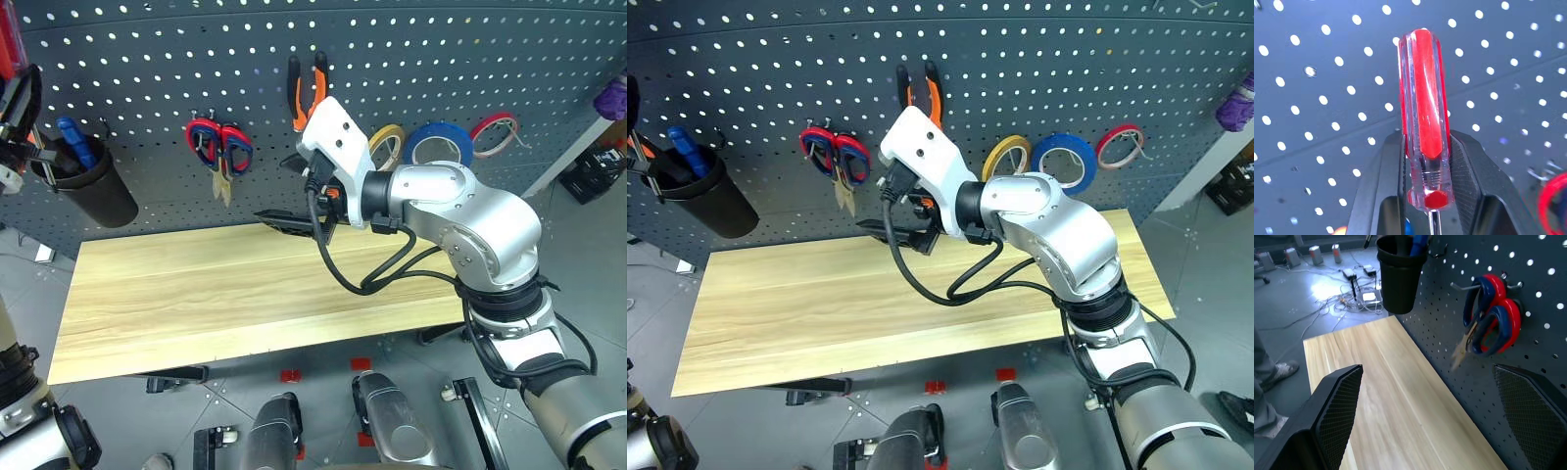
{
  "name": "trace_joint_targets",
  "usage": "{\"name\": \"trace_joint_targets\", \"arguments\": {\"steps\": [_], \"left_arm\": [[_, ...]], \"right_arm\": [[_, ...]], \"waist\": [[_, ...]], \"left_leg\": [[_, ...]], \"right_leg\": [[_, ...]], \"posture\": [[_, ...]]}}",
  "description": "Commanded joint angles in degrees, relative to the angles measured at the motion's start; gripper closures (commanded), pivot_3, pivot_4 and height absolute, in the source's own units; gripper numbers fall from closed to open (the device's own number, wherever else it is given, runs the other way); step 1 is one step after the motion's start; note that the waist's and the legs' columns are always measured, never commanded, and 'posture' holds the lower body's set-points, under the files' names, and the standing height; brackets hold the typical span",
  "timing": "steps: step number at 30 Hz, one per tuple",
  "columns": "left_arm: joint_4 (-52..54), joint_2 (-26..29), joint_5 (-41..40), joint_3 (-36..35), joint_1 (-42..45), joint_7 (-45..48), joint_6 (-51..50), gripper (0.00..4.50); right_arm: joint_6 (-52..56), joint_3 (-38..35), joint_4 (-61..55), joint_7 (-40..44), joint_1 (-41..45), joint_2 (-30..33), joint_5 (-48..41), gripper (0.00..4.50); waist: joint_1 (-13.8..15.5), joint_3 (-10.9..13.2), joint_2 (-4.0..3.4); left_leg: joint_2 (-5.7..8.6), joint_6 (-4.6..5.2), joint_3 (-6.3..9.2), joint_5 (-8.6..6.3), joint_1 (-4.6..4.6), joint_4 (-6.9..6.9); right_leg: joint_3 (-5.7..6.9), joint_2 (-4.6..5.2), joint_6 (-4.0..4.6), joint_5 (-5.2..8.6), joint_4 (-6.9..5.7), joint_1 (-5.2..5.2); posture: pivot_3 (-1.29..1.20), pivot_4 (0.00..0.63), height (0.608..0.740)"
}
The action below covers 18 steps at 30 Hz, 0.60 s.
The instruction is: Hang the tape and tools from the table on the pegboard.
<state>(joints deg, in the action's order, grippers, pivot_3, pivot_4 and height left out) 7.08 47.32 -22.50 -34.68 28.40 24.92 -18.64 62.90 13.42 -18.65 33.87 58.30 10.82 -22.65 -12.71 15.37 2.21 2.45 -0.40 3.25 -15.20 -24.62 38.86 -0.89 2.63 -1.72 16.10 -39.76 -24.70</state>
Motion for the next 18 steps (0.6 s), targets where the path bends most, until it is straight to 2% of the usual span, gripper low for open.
{"name": "trace_joint_targets", "arguments": {"steps": [1,11,18], "left_arm": [[-3.5,2.1,1.9,2.0,3.8,1.4,6.0,3.60],[-10.4,1.6,4.9,4.0,5.4,1.7,14.0,3.60],[-10.3,2.2,5.4,2.1,2.9,0.8,15.1,3.60]], "right_arm": [[3.3,-3.9,-0.7,-0.9,2.5,-2.3,-4.0,0.00],[0.8,-2.4,-2.3,0.0,1.9,-1.9,-6.0,0.00],[-2.4,-4.8,-1.5,-2.4,2.0,-6.2,-7.6,0.00]], "waist": [[-0.2,-0.2,0.04],[-3.2,-1.0,0.03],[-5.0,-1.2,0.03]], "left_leg": [[0.00,0.00,-0.02,0.00,0.00,0.01],[0.03,0.00,-0.18,0.00,-0.14,-0.02],[0.03,0.00,-0.18,0.00,-0.14,-0.03]], "right_leg": [[-0.01,0.01,0.00,0.00,-0.16,-0.07],[0.00,0.10,0.01,-0.01,-0.36,-0.49],[0.01,0.11,0.01,0.00,-0.92,-0.62]], "posture": [[-0.31,0.180,0.740],[-0.32,0.183,0.740],[-0.31,0.182,0.740]]}}
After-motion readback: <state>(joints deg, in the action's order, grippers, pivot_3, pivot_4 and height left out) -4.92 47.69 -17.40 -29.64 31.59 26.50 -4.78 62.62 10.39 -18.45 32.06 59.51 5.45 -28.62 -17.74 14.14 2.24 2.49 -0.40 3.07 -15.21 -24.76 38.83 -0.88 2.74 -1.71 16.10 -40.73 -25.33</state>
